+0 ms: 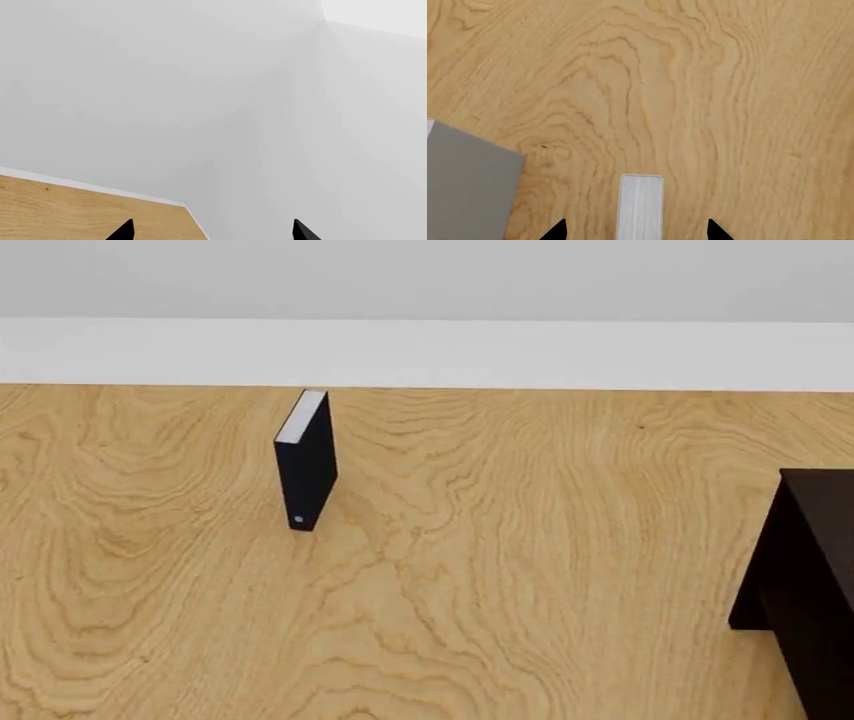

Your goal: Pick up the book on the right and place it on the cabinet shelf.

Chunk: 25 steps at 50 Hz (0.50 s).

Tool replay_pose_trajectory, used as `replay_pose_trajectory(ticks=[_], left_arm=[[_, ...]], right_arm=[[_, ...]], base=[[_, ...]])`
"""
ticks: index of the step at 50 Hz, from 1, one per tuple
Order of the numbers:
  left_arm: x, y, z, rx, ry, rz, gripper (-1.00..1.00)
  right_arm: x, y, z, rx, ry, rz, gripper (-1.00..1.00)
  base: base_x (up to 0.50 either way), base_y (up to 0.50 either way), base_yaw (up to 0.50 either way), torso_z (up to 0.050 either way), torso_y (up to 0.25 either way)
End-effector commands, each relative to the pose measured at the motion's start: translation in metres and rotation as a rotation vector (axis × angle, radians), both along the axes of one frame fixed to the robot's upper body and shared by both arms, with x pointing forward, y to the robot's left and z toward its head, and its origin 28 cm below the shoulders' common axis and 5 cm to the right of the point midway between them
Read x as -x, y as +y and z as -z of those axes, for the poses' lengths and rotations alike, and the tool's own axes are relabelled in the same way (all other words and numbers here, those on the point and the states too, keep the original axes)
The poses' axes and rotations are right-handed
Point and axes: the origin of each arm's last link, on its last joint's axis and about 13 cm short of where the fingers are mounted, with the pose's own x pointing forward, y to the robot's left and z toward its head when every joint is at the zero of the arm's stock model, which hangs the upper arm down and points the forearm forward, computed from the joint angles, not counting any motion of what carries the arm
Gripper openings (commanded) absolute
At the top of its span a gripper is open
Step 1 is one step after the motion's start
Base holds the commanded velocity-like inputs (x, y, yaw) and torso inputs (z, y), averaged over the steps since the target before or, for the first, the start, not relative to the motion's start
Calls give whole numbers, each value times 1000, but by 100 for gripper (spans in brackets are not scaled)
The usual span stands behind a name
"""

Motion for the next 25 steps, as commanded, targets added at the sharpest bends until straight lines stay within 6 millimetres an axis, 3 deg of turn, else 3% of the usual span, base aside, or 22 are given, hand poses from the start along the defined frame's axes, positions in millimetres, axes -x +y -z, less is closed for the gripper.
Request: replay_pose_trajectory(ticks=[1,8,25], left_arm=[[1,0,0,2,0,-1,100],[0,0,6,-1,-1,-3,100],[1,0,0,-1,0,-4,100]], right_arm=[[-5,0,14,4,51,-2,100],[-6,0,20,0,70,-1,100],[-8,2,31,-1,104,-10,100]], base=[[0,0,0,0,0],[0,0,0,0,0],[0,0,0,0,0]])
